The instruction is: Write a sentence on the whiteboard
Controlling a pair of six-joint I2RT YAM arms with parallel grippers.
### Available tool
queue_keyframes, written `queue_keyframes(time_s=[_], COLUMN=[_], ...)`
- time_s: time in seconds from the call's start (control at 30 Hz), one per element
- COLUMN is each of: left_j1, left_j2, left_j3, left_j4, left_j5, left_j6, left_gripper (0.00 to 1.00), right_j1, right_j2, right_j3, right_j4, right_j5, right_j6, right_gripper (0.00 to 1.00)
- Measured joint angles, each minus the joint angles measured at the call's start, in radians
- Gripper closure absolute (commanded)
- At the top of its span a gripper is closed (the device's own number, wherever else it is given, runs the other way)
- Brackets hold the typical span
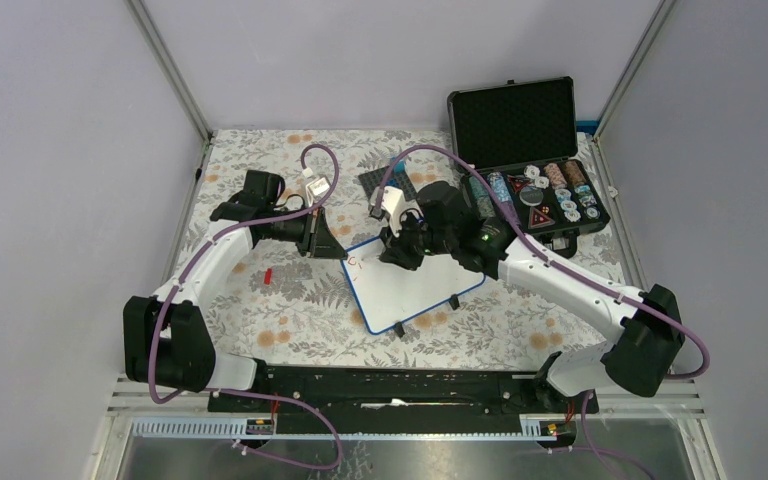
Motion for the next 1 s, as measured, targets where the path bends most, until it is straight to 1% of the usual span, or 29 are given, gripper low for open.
queue_keyframes(time_s=[0.47, 1.0], left_j1=[0.000, 0.000], left_j2=[0.000, -0.004], left_j3=[-0.001, -0.002], left_j4=[0.001, 0.001], left_j5=[0.000, -0.002], left_j6=[0.002, 0.003], left_gripper=[1.00, 1.00], right_j1=[0.000, -0.003], right_j2=[0.013, 0.021], right_j3=[0.000, 0.000], right_j4=[0.002, 0.001], right_j5=[-0.020, 0.001], right_j6=[0.010, 0.009], right_gripper=[1.00, 1.00])
